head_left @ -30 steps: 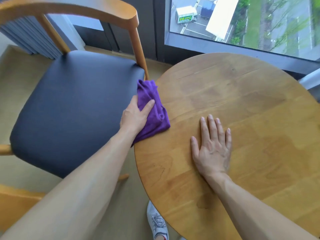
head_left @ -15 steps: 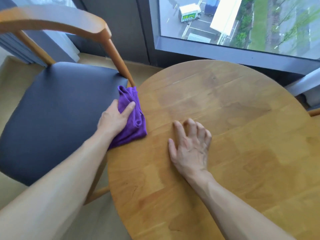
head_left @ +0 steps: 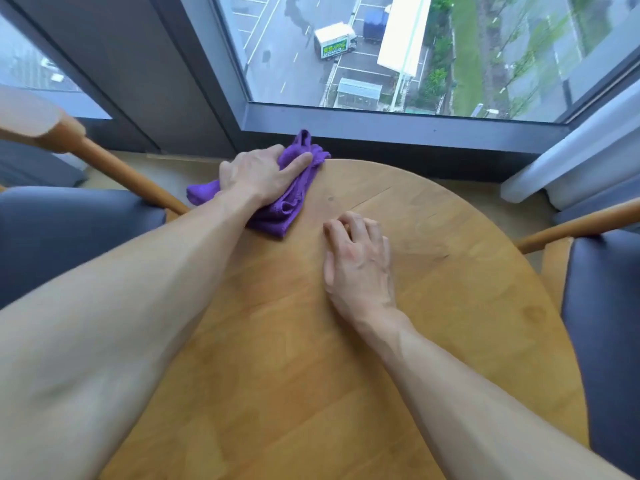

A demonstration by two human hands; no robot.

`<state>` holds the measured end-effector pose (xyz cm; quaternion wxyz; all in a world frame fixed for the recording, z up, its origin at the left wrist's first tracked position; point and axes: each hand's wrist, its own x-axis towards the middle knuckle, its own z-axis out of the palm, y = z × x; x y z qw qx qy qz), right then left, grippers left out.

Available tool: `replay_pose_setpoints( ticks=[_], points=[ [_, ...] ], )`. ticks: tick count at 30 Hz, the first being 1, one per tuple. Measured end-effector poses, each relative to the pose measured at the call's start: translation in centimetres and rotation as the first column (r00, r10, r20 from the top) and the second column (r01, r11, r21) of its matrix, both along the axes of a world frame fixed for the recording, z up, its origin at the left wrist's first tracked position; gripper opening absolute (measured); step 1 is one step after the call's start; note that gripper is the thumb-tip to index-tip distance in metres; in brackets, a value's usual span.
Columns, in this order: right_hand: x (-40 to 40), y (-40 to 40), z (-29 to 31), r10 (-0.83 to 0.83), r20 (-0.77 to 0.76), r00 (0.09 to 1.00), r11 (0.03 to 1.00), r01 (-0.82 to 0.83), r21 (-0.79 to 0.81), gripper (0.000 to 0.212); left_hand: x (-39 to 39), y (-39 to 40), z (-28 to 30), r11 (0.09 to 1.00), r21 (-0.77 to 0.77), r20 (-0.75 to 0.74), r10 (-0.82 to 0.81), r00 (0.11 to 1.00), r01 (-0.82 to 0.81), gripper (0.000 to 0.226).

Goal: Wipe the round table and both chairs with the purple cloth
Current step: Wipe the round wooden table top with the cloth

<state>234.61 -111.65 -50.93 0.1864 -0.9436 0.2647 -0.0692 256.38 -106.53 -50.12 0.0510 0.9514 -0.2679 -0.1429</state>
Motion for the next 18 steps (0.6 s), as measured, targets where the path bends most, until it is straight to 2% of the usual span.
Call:
replay_pose_setpoints(
  ticks=[4,9,12,15,18],
  points=[
    [-2.2,-3.5,-0.3,-0.039,0.144,0.989,0.997,0.028,0.074,0.038,-2.6,-7.6,0.1,0.987,0.027,0.052,-0.161,0.986,0.16,0.072],
    [-5.0,-6.1,-1.0,-0.011,0.188,0.982,1.0,0.006,0.026,0.041,-6.4,-14.3,0.1,0.909,0.113,0.039,-0.408,0.912,0.402,0.081],
    [-5.7,-6.1,-1.6,0.014,0.221,0.975,1.0,-0.014,-0.001,0.044,-9.3,-17.0,0.3,0.814,0.101,0.074,-0.58,0.812,0.572,0.077],
    [-5.8,-6.0,-1.9,0.017,0.248,0.969,1.0,-0.013,-0.02,0.034,-12.6,-18.7,0.6,0.691,0.083,0.086,-0.722,0.686,0.718,0.064],
    [-5.8,-6.1,-1.8,0.033,0.252,0.967,0.999,-0.026,-0.031,0.036,-12.7,-18.6,0.4,0.654,0.029,0.111,-0.754,0.648,0.756,0.055]
  ],
)
